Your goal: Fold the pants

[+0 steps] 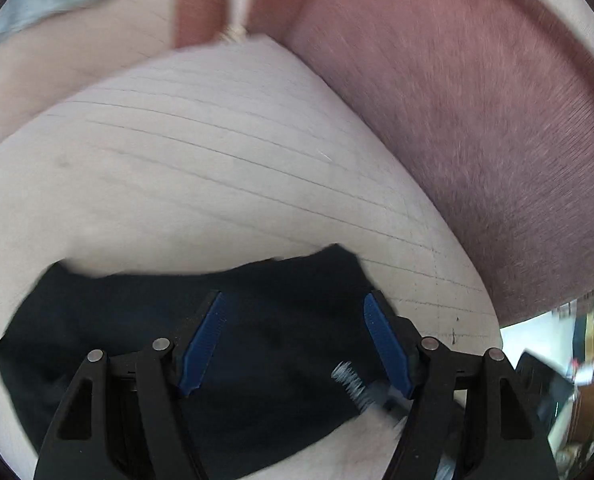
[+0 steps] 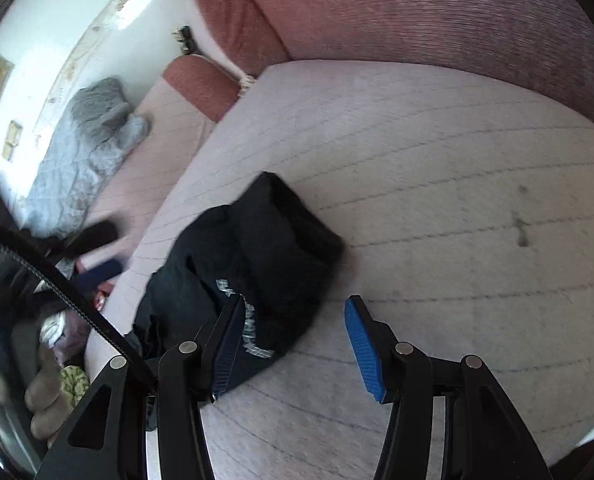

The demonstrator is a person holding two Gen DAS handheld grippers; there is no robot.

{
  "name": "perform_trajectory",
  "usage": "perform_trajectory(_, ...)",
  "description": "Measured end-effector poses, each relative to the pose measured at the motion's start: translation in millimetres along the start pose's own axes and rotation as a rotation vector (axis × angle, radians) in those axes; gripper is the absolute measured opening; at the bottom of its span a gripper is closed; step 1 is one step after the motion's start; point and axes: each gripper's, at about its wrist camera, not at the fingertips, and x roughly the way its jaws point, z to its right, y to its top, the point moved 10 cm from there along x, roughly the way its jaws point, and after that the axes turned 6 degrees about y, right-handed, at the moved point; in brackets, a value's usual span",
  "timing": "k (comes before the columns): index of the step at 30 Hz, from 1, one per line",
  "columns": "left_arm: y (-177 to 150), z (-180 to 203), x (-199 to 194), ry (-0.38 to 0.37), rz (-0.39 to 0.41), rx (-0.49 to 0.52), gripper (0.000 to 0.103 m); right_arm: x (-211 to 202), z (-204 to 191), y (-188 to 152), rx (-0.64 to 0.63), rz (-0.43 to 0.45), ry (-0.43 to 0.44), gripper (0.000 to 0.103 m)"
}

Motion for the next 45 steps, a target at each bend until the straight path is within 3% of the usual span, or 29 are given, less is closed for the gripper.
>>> perform_trajectory(5,9.8,25.1,62.1,0.079,-0.134,0.102,0.071,13.3,-1.3,2.7,0.019,0.016,0.043,0.058)
perform_trajectory(7,8.4,30.1,76.5,0.111,-0.178,0.141,0.076,18.7,-1.2,6.6,0.035,0.033,0.059,0.058)
perform_trajectory(10,7.2,33.0,79.2,0.141,-0.183,0.186,0.077,26.0,-4.9,12.5,0.042,0.047,0.077,0.058)
perform_trajectory(11,6.6,33.2,76.4,0.162,-0.171,0.208,0.061,28.4,-7.3,13.5,0.037,0.04,0.076,0.052)
perform_trajectory(12,6.0,32.0,72.3,0.197,-0.155,0.237,0.044,31.3,-10.4,13.5,0.037,0.026,0.085,0.028)
perform_trajectory(15,3.1,28.8,46.5,0.159,-0.106,0.226,0.028,33.6,-22.9,10.0,0.046,0.002,0.124,0.024)
perform_trajectory(18,2.2,17.3,7.3,0.119,-0.013,0.186,0.026,22.6,-61.0,9.2,-0.09,0.034,0.137,0.024)
perform_trajectory(22,-14.8,-31.5,-57.0,0.048,0.104,0.053,0.025,14.1,-125.4,-10.4,-0.261,0.035,0.199,0.023)
perform_trajectory(25,-39.2,-99.4,-93.2,-0.006,0.173,-0.116,0.025,18.3,-173.7,-33.9,-0.393,-0.001,0.23,0.023)
perform_trajectory(29,-70.2,-180.6,-106.0,-0.088,0.206,-0.315,0.026,36.5,-236.2,-77.0,-0.636,-0.052,0.215,0.023)
perform_trajectory(31,-85.2,-214.1,-103.3,-0.1,0.213,-0.394,0.023,59.6,-254.5,-104.4,-0.713,-0.123,0.188,0.023)
perform_trajectory(38,-123.0,-281.8,-95.9,-0.17,0.224,-0.556,0.022,122.3,-270.7,-156.1,-0.825,-0.254,0.13,0.024)
perform_trajectory(41,-139.5,-298.3,-85.2,-0.188,0.215,-0.623,0.022,135.0,-272.0,-169.9,-0.846,-0.302,0.131,0.032)
perform_trajectory(43,-148.8,-307.3,-82.4,-0.213,0.214,-0.672,0.031,138.2,-274.2,-177.4,-0.85,-0.329,0.147,0.048)
perform_trajectory(45,-159.5,-318.1,-83.5,-0.245,0.227,-0.73,0.048,135.5,-276.9,-185.1,-0.867,-0.338,0.176,0.065)
